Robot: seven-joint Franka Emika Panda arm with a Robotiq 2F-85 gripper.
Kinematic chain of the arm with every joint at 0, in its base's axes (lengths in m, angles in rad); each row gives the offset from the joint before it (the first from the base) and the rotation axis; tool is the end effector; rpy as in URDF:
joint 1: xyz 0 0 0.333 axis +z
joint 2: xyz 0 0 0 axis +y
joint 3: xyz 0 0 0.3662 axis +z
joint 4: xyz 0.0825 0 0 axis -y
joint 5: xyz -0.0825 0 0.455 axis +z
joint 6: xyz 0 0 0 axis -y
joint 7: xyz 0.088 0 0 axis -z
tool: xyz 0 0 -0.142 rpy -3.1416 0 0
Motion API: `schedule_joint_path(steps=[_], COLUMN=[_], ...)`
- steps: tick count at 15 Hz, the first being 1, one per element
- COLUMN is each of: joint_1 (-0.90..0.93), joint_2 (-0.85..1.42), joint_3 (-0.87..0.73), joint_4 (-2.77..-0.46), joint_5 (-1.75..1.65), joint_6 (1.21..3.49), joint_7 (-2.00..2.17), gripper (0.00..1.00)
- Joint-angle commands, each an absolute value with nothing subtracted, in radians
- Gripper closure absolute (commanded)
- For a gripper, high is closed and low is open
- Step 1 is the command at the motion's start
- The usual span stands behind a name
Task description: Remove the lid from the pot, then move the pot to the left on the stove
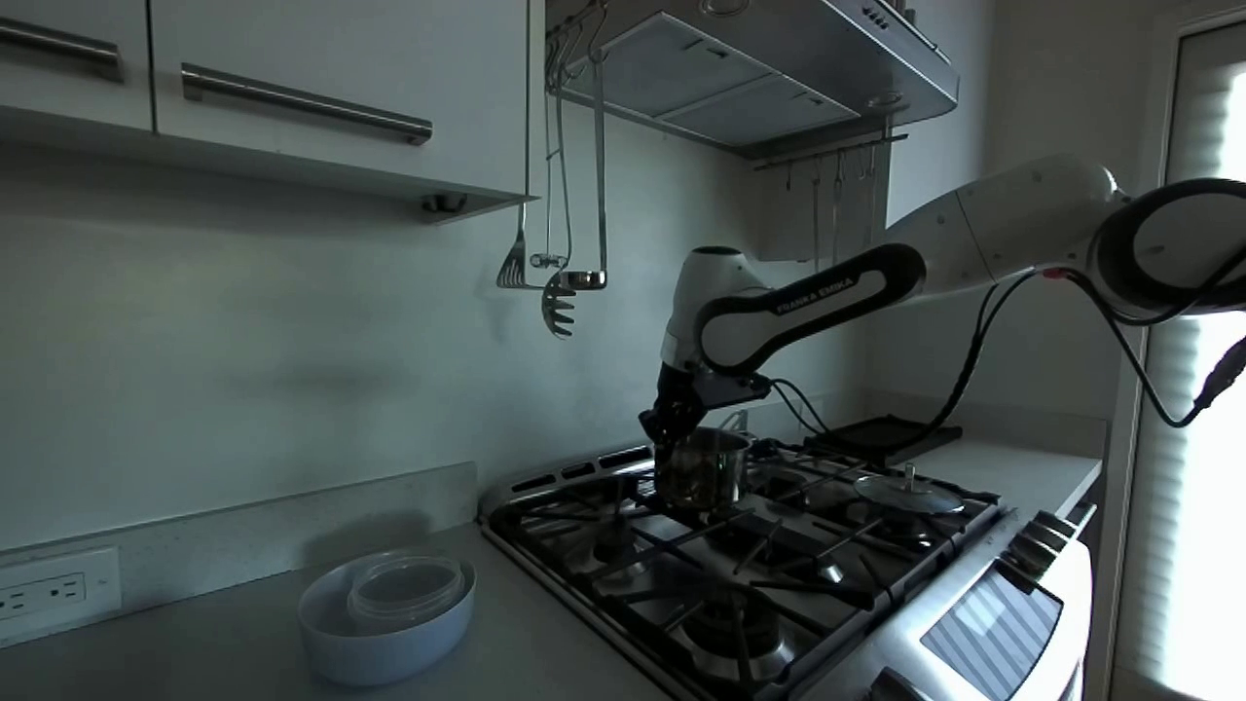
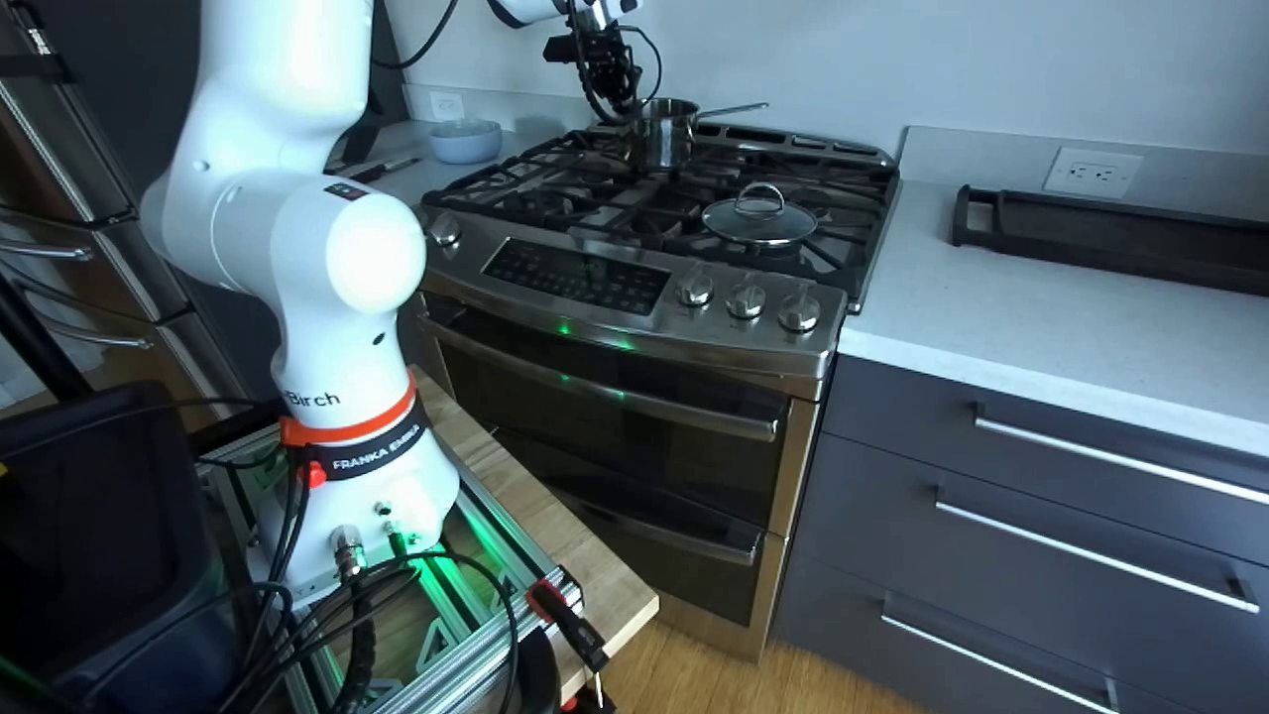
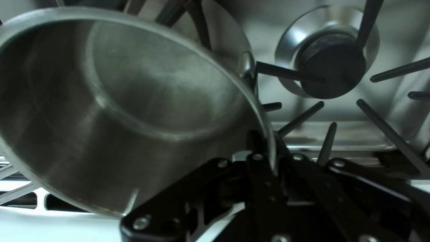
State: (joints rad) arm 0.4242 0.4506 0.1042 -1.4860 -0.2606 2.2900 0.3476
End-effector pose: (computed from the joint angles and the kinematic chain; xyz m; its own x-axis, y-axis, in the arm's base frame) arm 0.7213 0.3910 0.4408 0.8790 0.2858 0.3817 0.2803 -0.9573 0.0710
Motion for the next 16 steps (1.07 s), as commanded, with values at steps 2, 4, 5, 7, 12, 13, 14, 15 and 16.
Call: schedule_joint_path(steps=[2,4,5,7,12,13,14,15,16], joint_1=[0.444,0.451,0.454,0.465,0.488,0.493,0.493,0.486,0.488], joint_2=[0.512,0.529,0.536,0.548,0.586,0.593,0.599,0.566,0.569], joint_3=[0.117,0.12,0.121,0.119,0.126,0.127,0.132,0.122,0.122], joint_4=[-1.406,-1.38,-1.369,-1.343,-1.281,-1.271,-1.264,-1.314,-1.31], joint_5=[-0.264,-0.257,-0.253,-0.249,-0.237,-0.234,-0.227,-0.254,-0.257], joint_6=[2.308,2.302,2.299,2.282,2.256,2.242,2.232,2.268,2.266], joint_7=[0.347,0.344,0.346,0.36,0.354,0.352,0.347,0.35,0.35], gripper=[0.98,0.98,0.98,0.98,0.98,0.98,0.98,0.98,0.92])
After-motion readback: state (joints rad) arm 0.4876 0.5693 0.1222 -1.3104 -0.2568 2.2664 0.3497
